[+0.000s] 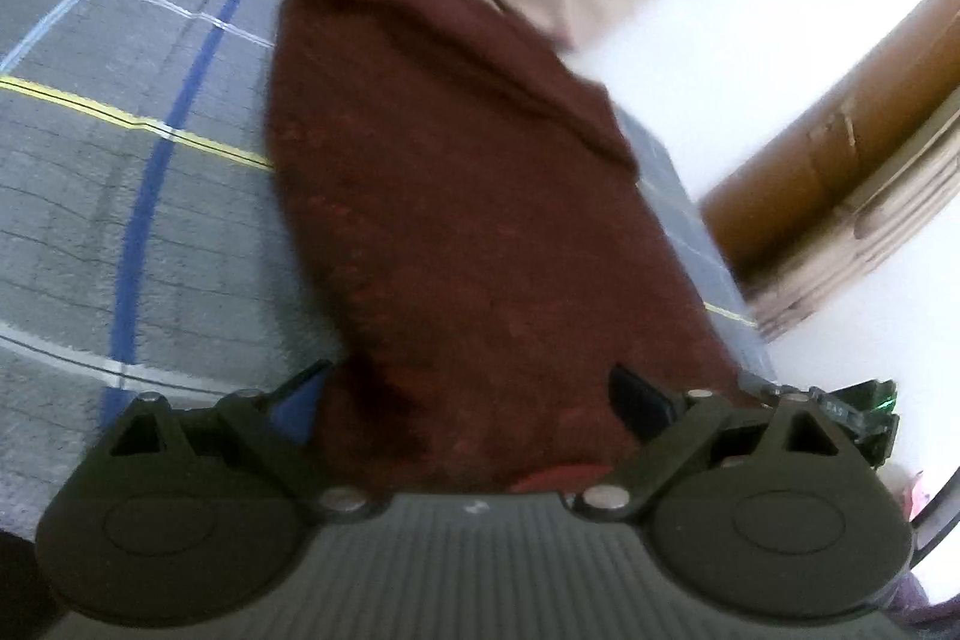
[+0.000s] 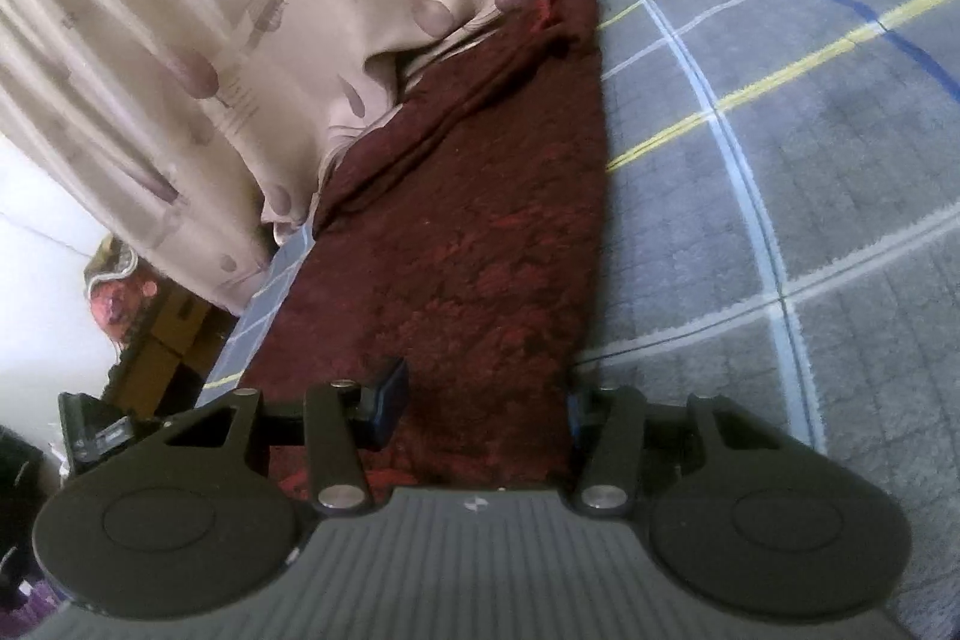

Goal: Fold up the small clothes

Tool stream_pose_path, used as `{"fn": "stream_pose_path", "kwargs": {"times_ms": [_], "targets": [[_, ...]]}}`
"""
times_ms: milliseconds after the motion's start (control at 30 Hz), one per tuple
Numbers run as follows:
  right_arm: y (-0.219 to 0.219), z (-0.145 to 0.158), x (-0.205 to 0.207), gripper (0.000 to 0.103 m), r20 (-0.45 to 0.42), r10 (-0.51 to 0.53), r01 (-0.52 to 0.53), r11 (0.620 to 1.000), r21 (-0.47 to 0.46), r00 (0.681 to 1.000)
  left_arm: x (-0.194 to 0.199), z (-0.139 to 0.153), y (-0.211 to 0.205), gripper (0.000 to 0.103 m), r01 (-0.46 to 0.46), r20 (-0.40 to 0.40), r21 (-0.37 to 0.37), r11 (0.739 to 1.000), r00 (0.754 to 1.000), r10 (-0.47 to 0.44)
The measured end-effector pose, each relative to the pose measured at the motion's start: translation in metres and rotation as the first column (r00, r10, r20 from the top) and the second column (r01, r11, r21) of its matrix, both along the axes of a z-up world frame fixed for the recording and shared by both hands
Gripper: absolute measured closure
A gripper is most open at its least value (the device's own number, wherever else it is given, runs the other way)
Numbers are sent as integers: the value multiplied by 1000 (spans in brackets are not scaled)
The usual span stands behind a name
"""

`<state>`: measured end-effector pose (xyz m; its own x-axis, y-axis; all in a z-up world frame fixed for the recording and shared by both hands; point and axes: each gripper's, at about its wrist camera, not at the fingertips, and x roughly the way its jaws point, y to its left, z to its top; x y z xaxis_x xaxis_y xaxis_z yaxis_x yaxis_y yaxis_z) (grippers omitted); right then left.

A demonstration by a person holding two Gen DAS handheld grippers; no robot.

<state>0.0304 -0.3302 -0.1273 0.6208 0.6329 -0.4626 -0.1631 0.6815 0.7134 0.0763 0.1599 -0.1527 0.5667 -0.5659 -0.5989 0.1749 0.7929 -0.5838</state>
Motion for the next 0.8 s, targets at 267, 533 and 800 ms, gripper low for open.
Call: {"fn": "stream_pose_path", "kwargs": {"times_ms": [267,533,800], "targets": [[-6,4,16,42,-85,54,-48,996,71,995,29,-4,-5,6,15,-28,-87,996,999,-18],[8,-8,23,91,-85,55,-53,998,20,995,21,-16,4,81,-30,-5,-80,996,1000,30],[2,-12,18,91,-85,28,-20,995,93,996,5,-20,18,84,-61,-13,-157,986,998,60]]}}
